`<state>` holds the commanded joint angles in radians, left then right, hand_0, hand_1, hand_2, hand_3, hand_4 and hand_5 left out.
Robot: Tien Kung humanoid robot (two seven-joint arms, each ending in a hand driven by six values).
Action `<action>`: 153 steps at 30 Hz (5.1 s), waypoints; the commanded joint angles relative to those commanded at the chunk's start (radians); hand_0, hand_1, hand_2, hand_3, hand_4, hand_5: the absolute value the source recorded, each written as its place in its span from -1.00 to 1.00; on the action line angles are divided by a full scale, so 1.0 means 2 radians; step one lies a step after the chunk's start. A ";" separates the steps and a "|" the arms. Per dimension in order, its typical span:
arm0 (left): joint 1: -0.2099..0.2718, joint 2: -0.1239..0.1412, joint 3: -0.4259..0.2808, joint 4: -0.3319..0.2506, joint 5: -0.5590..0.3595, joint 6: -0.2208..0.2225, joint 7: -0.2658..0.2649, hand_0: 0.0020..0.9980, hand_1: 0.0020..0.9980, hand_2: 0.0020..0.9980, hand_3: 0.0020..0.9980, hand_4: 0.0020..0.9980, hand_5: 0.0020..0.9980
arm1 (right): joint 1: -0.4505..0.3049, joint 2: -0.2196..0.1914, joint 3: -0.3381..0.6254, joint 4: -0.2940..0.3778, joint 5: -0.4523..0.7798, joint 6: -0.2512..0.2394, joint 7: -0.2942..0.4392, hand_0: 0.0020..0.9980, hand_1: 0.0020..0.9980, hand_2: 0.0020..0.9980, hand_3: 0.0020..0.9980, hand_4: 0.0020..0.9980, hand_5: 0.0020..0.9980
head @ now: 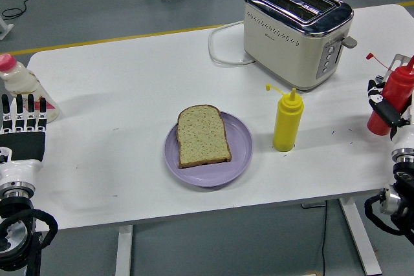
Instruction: Pick up the cup,pour liquid into bread,place the cup on the desk
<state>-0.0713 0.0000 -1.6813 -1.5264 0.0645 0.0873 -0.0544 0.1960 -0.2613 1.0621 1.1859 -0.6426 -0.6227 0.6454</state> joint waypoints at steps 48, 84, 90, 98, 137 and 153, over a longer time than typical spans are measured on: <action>0.002 0.000 0.002 0.000 0.000 0.000 0.000 0.71 0.73 0.86 0.66 0.34 1.00 | -0.020 0.007 -0.011 -0.011 -0.027 -0.008 0.000 0.43 0.33 0.39 0.54 0.46 -0.69; -0.002 0.000 0.004 -0.001 0.000 -0.001 0.000 0.72 0.74 0.87 0.67 0.34 1.00 | -0.083 0.004 0.057 0.045 -0.127 0.033 -0.031 0.90 0.81 0.94 1.00 0.69 -0.64; -0.003 0.000 0.004 -0.001 0.000 -0.001 0.000 0.72 0.74 0.87 0.67 0.35 1.00 | -0.099 0.003 0.070 0.061 -0.134 0.036 -0.033 0.91 0.81 0.94 1.00 0.70 -0.63; -0.003 0.000 0.005 -0.001 0.000 -0.001 0.000 0.72 0.74 0.87 0.67 0.34 1.00 | -0.120 0.000 0.079 0.088 -0.148 0.041 -0.042 0.92 0.81 0.94 1.00 0.72 -0.62; 0.004 0.000 0.011 -0.001 0.001 -0.001 0.000 0.72 0.74 0.87 0.66 0.34 1.00 | -0.232 -0.009 0.129 0.236 -0.175 0.035 -0.050 0.92 0.81 0.94 1.00 0.79 -0.58; 0.002 0.000 0.007 -0.002 0.001 -0.001 0.000 0.72 0.73 0.86 0.66 0.34 1.00 | -0.228 -0.021 0.192 0.297 -0.121 0.035 -0.053 0.89 0.77 0.91 0.98 0.75 -0.53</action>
<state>-0.0671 0.0000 -1.6667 -1.5305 0.0667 0.0847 -0.0538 -0.2606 -0.3024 1.4453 1.7790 -0.8836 -0.5522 0.5402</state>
